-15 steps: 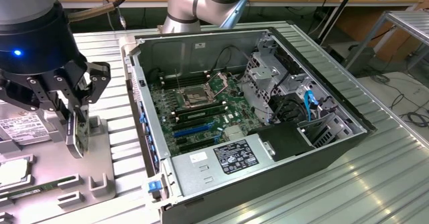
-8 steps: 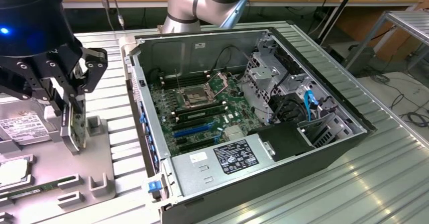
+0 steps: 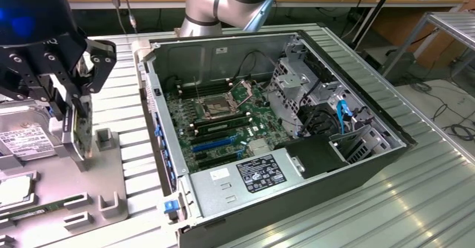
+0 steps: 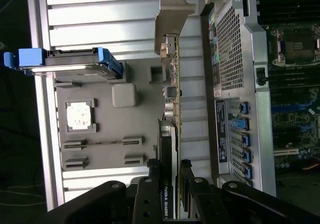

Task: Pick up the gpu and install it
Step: 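Pick up the gpu and move the gpu toward the slot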

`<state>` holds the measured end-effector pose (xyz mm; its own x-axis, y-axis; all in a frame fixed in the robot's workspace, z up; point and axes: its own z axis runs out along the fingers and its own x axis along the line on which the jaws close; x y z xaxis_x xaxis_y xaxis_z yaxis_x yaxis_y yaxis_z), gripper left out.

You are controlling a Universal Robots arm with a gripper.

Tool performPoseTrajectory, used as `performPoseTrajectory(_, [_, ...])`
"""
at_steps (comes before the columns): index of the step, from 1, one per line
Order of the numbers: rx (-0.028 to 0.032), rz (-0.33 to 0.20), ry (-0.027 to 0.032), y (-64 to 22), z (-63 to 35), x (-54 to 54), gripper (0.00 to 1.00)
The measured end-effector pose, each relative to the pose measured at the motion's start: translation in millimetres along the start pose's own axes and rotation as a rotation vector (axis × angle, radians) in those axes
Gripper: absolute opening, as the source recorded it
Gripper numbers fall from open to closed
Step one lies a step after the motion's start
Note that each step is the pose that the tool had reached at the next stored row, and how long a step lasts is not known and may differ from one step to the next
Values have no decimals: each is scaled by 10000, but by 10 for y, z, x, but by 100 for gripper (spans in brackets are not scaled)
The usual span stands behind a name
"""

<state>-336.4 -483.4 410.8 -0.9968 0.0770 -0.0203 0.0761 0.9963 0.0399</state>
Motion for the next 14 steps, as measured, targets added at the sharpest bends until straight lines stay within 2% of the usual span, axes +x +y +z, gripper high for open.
performPoseTrajectory(14, [2, 28, 0, 8, -194, -4, 27])
